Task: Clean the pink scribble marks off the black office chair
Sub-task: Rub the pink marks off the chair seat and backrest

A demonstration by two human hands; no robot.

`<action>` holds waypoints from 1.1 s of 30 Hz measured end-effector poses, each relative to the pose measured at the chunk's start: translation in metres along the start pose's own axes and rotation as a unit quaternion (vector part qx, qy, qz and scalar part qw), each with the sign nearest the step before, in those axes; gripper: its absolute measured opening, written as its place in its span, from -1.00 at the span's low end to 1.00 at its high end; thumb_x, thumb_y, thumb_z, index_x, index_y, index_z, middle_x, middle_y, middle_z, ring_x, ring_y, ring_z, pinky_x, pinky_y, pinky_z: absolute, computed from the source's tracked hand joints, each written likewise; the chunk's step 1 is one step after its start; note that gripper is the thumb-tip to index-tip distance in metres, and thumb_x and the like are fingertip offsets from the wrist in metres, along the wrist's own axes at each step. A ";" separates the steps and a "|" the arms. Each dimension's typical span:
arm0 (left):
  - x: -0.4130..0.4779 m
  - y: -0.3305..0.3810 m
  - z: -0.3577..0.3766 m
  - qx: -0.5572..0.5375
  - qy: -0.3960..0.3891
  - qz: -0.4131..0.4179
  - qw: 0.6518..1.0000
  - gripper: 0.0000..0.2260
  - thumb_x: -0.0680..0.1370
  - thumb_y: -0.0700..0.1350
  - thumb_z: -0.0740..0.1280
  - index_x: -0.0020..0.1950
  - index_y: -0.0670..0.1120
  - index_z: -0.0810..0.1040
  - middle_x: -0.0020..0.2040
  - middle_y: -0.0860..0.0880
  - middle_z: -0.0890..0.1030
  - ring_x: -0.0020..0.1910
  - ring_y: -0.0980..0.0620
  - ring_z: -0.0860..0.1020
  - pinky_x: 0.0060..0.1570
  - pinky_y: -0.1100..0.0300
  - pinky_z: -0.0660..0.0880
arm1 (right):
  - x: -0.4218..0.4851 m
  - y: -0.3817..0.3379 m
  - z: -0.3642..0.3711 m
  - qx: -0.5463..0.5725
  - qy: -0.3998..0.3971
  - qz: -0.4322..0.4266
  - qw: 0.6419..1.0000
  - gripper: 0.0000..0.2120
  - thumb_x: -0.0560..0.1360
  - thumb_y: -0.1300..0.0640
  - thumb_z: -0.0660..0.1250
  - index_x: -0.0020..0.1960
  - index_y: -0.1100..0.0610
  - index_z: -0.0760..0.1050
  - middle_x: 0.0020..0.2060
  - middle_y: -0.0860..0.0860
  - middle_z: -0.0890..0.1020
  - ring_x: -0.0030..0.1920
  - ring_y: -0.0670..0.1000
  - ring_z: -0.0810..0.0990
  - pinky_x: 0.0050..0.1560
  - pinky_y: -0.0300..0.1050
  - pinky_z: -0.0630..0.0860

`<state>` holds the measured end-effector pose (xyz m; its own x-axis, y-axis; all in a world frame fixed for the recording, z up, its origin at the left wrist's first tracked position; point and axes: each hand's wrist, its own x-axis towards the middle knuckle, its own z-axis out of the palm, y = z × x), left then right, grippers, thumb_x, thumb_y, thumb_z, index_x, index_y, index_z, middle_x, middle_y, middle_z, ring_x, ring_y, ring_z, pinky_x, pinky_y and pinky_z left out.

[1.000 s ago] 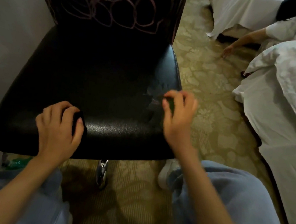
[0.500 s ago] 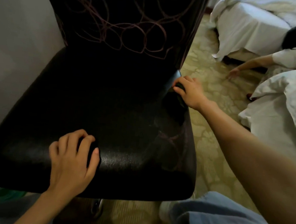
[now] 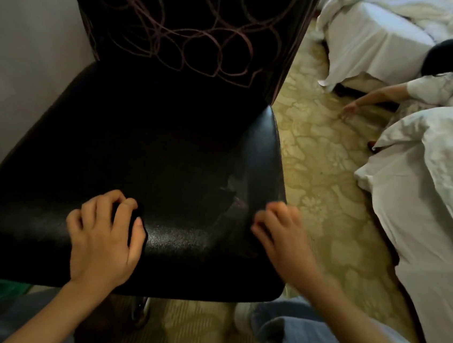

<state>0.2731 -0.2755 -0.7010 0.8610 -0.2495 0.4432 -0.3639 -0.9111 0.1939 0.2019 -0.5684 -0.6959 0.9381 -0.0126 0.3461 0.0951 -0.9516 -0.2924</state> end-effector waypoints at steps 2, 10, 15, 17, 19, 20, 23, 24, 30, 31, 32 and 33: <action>0.000 -0.003 0.000 0.001 0.004 0.006 1.000 -0.66 0.51 0.00 0.10 0.11 -0.19 0.47 0.11 -0.21 0.44 0.07 -0.24 0.38 -0.02 -0.13 0.27 | -0.044 -0.019 0.000 0.001 0.005 0.010 1.000 -0.85 0.51 -0.04 0.17 0.04 -0.04 0.40 0.10 -0.03 0.39 0.08 0.01 0.38 0.07 -0.07 0.42; 0.000 -0.006 0.001 -0.013 0.025 0.014 1.000 -0.68 0.51 -0.01 0.12 0.08 -0.19 0.49 0.09 -0.19 0.46 0.05 -0.22 0.39 -0.04 -0.11 0.28 | 0.027 -0.038 -0.028 0.084 0.064 0.024 0.994 -0.77 0.53 -0.03 0.14 0.03 0.05 0.49 -0.03 0.00 0.46 0.00 -0.10 0.32 0.07 -0.38 0.20; 0.000 -0.007 0.001 -0.027 0.021 0.004 0.999 -0.67 0.50 0.01 0.12 0.08 -0.17 0.50 0.09 -0.17 0.45 0.06 -0.19 0.39 -0.02 -0.07 0.27 | 0.174 0.013 0.003 0.011 0.002 0.038 0.999 -0.69 0.54 -0.07 0.18 0.10 0.12 0.52 0.00 0.16 0.49 0.06 0.22 0.45 0.10 -0.01 0.31; 0.001 -0.007 0.002 -0.026 0.013 0.001 1.000 -0.67 0.49 0.01 0.12 0.09 -0.17 0.50 0.09 -0.17 0.45 0.06 -0.19 0.39 -0.01 -0.08 0.28 | 0.195 0.030 0.024 -0.031 -0.051 0.071 0.996 -0.73 0.58 -0.04 0.19 0.17 0.08 0.48 0.09 0.15 0.46 0.15 0.24 0.40 0.16 0.05 0.32; 0.000 -0.008 0.002 -0.021 0.013 0.002 1.000 -0.68 0.49 0.00 0.12 0.09 -0.16 0.49 0.10 -0.17 0.45 0.06 -0.19 0.39 -0.01 -0.08 0.28 | 0.192 0.027 0.037 -0.065 -0.061 0.102 0.991 -0.72 0.60 -0.03 0.17 0.22 0.07 0.45 0.14 0.14 0.44 0.17 0.21 0.37 0.15 0.04 0.30; 0.000 -0.008 0.003 -0.020 0.015 0.002 1.000 -0.68 0.49 0.00 0.12 0.10 -0.15 0.48 0.10 -0.16 0.45 0.06 -0.18 0.39 -0.01 -0.08 0.28 | 0.184 0.022 0.039 -0.075 -0.052 0.098 0.991 -0.72 0.60 -0.02 0.16 0.22 0.08 0.44 0.14 0.13 0.45 0.15 0.21 0.37 0.12 0.03 0.32; 0.000 -0.010 0.003 -0.018 0.012 0.004 1.000 -0.69 0.49 0.00 0.13 0.10 -0.14 0.47 0.10 -0.16 0.44 0.06 -0.18 0.39 -0.01 -0.07 0.28 | 0.144 0.003 0.032 -0.062 -0.033 0.037 0.997 -0.74 0.58 -0.03 0.18 0.14 0.10 0.48 0.04 0.11 0.49 0.02 0.19 0.42 0.01 0.04 0.35; 0.000 -0.010 0.003 -0.016 0.011 0.005 1.000 -0.69 0.49 0.00 0.13 0.10 -0.14 0.47 0.10 -0.16 0.44 0.06 -0.18 0.39 -0.01 -0.07 0.28 | 0.123 -0.003 0.026 -0.050 -0.032 0.018 0.998 -0.74 0.57 -0.04 0.17 0.09 0.10 0.50 -0.01 0.10 0.50 -0.03 0.17 0.43 -0.02 0.04 0.38; 0.000 -0.011 0.001 -0.015 0.009 0.006 1.000 -0.68 0.50 -0.01 0.12 0.10 -0.16 0.49 0.09 -0.17 0.46 0.05 -0.20 0.41 -0.02 -0.07 0.28 | -0.044 -0.056 0.007 -0.027 -0.018 -0.006 0.999 -0.83 0.49 -0.05 0.15 0.05 -0.07 0.40 0.10 -0.06 0.39 0.07 -0.01 0.36 0.03 -0.12 0.43; 0.000 -0.011 0.001 -0.014 0.009 0.008 1.000 -0.68 0.50 -0.01 0.13 0.10 -0.16 0.49 0.09 -0.17 0.46 0.05 -0.20 0.41 -0.02 -0.07 0.28 | -0.059 -0.059 0.008 -0.027 -0.022 -0.010 0.999 -0.83 0.48 -0.06 0.15 0.05 -0.09 0.39 0.11 -0.07 0.38 0.10 -0.01 0.35 0.03 -0.10 0.46; 0.000 -0.011 0.001 -0.014 0.010 0.009 1.000 -0.68 0.50 -0.01 0.13 0.10 -0.16 0.49 0.09 -0.17 0.46 0.05 -0.20 0.41 -0.02 -0.06 0.28 | -0.066 -0.060 0.009 -0.030 -0.024 -0.015 0.999 -0.83 0.47 -0.07 0.15 0.04 -0.10 0.38 0.11 -0.08 0.38 0.10 -0.02 0.35 0.02 -0.08 0.49; 0.000 -0.011 0.001 -0.016 0.012 0.009 1.000 -0.69 0.50 -0.01 0.13 0.10 -0.16 0.49 0.09 -0.17 0.46 0.06 -0.20 0.41 -0.02 -0.06 0.28 | -0.066 -0.060 0.008 -0.014 -0.025 -0.015 0.999 -0.84 0.47 -0.06 0.16 0.03 -0.11 0.38 0.10 -0.09 0.38 0.09 -0.04 0.35 0.04 -0.11 0.48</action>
<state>0.2772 -0.2659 -0.7037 0.8458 -0.2572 0.4675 -0.3901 -0.8959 0.2127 0.1367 -0.5083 -0.7084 0.9502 0.0311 0.3101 0.1152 -0.9596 -0.2567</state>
